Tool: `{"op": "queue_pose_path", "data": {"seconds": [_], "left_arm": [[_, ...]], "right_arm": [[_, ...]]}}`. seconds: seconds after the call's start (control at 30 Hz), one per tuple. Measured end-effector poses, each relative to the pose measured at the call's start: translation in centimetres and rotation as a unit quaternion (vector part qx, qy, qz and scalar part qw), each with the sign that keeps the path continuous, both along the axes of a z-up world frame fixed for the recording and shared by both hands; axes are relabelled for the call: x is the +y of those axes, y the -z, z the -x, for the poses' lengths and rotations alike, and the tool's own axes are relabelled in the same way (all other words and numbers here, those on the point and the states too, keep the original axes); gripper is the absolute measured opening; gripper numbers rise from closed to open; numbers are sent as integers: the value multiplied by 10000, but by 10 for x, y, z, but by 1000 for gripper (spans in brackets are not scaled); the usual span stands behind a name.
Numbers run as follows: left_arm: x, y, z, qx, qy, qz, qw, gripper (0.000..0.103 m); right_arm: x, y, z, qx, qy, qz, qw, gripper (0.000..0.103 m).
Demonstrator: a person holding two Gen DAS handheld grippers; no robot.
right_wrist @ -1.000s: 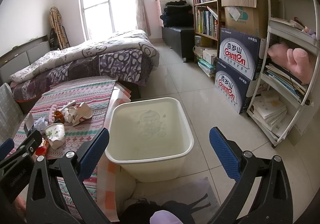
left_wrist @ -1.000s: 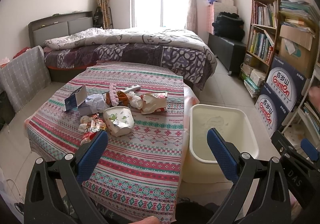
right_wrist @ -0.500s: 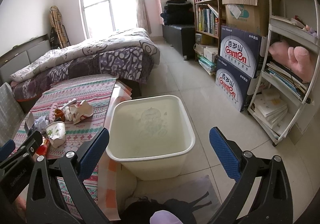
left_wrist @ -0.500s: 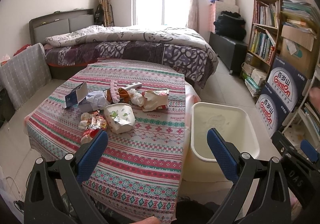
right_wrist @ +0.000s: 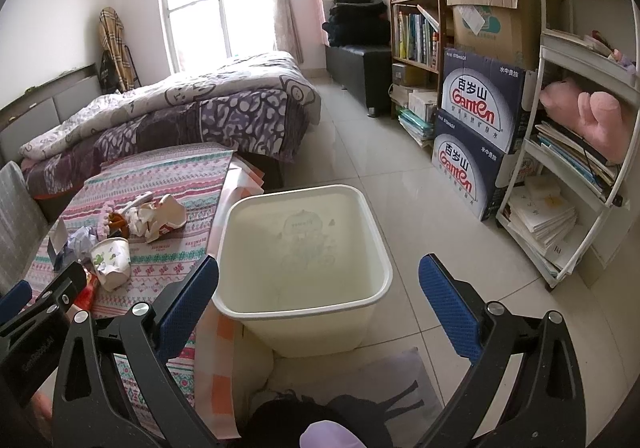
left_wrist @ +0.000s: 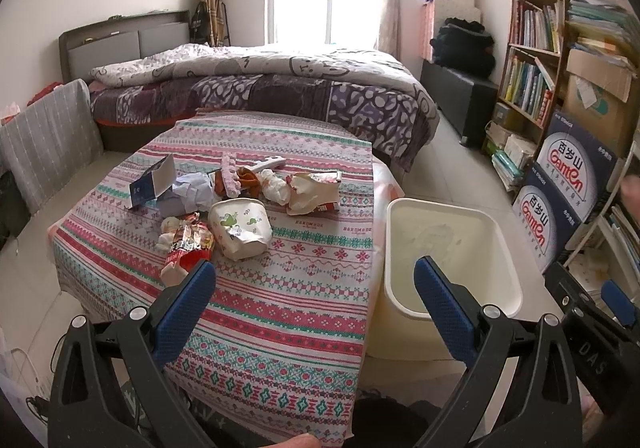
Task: Collect trash
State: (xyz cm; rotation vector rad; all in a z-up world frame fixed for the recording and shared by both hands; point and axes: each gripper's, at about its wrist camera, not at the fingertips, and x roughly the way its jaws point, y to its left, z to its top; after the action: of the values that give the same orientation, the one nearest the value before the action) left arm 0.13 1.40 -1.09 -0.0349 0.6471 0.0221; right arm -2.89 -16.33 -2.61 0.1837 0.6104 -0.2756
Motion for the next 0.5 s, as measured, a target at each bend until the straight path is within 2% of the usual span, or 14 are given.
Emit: {"op": "queue_pose_path", "data": {"seconds": [0.1,0.33,0.43,0.5], "left_arm": [[2,1,-2,44,-15,156,9999,96],[9,13,-10,301,-146,65,9994,96],[16,27,-21,670,-299,26,9973,96],[24,44,-31,1091,-426,-37,9931,96]], "right_arm": [[1,1,0,21,-5,-12,10000,96],[4,13,-5,310,-101,-124,9994,96],[3,17,-17,575,-141,-214,9980,96],[5,25,-21,761,-187,-270,9966,96]]}}
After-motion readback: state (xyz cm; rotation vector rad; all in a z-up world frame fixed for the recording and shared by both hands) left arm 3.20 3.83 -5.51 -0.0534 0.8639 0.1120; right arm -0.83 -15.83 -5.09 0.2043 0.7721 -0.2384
